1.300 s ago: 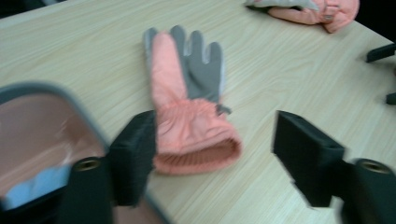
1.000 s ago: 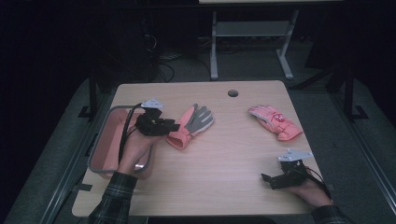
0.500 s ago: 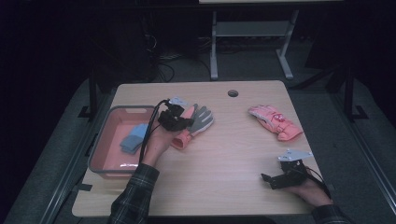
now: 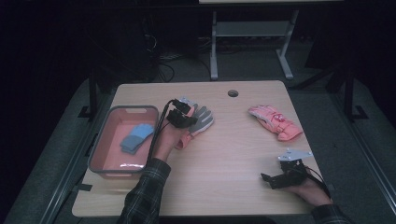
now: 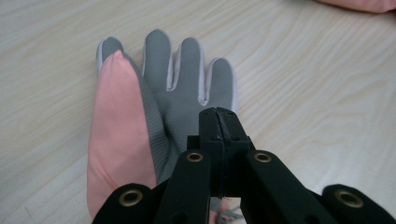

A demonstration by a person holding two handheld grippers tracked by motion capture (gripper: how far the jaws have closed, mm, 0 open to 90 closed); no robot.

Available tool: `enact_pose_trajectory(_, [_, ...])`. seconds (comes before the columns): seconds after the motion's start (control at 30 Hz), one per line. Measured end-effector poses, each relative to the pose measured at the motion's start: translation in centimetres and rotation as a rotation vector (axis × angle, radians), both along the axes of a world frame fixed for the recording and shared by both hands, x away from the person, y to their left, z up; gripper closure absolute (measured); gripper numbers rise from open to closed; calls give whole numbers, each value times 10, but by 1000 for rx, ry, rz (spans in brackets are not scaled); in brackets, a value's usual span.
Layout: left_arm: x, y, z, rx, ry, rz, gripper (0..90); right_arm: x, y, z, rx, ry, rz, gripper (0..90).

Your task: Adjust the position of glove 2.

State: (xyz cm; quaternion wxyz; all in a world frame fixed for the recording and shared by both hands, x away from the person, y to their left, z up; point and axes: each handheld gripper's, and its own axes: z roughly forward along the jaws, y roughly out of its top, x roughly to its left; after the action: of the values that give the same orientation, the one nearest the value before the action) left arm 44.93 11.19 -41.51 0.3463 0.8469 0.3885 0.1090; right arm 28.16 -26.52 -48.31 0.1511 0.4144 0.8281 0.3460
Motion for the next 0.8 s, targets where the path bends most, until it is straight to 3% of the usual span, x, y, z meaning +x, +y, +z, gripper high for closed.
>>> enact_pose_trajectory(0.17, [7, -3, -17, 38, 36, 13, 897, 0, 0, 0, 0, -1, 1, 0])
enact_pose_trajectory(0.33, [7, -6, -23, 41, 56, 5, 898, 0, 0, 0, 1, -1, 1, 0])
enact_pose_trajectory(0.57, [-6, -10, -24, 35, 69, -54, 898, 0, 0, 0, 1, 0, 1, 0])
enact_pose_trajectory(0.8, [-25, -20, -25, -4, 80, -93, 898, 0, 0, 0, 0, 0, 1, 0])
